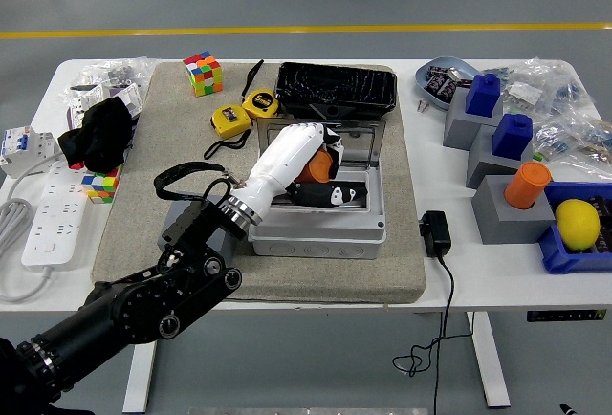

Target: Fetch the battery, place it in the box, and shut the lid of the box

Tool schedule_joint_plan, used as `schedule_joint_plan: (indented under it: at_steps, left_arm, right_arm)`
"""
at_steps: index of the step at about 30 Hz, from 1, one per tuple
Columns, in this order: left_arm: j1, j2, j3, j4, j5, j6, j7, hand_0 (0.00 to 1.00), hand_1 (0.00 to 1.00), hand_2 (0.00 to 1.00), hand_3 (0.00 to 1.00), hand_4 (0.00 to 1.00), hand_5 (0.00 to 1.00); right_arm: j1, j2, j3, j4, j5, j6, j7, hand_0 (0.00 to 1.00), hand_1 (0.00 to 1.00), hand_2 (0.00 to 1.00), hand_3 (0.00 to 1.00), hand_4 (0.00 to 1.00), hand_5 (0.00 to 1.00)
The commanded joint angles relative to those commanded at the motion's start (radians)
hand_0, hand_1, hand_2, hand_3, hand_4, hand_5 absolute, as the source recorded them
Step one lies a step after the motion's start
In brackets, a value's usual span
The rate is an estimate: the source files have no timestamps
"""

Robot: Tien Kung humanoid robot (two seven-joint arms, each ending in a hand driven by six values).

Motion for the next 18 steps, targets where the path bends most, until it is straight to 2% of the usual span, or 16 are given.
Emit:
schedule_joint_plan:
  at_steps: [11,12,17,18]
  left_arm:
    - [0.004,0.000,0.009,0.000,0.011,0.006,-0.006,0.070,0.002,0.006,0.021,0.971,0.295]
    - [0.004,0.000,0.008,0.000,0.012,0.004,-0.007,0.087,0.002,0.030,0.038,0.998,0.396]
    - [0.004,0.000,0.003,-0.001,0.002,-0.019,-0.013,0.087,0.002,0.030,0.038,0.998,0.396]
    - [0.003,0.000,0.002,-0.001,0.001,-0.031,-0.012,0.168,0.081,0.130,0.152,0.998,0.541]
  right_arm:
    - [0.001,0.001,0.002,0.000,-0.002,0.001,-0.001,0.753,0.692,0.705,0.738,0.998,0.998]
    - [0.001,0.001,0.002,0.000,-0.003,0.001,-0.001,0.752,0.693,0.705,0.738,0.998,0.998]
    - [0.001,0.001,0.001,0.000,-0.003,0.001,-0.002,0.752,0.693,0.705,0.738,0.998,0.998]
    - [0.001,0.001,0.000,0.000,-0.003,0.001,-0.002,0.752,0.692,0.705,0.738,0.998,0.998]
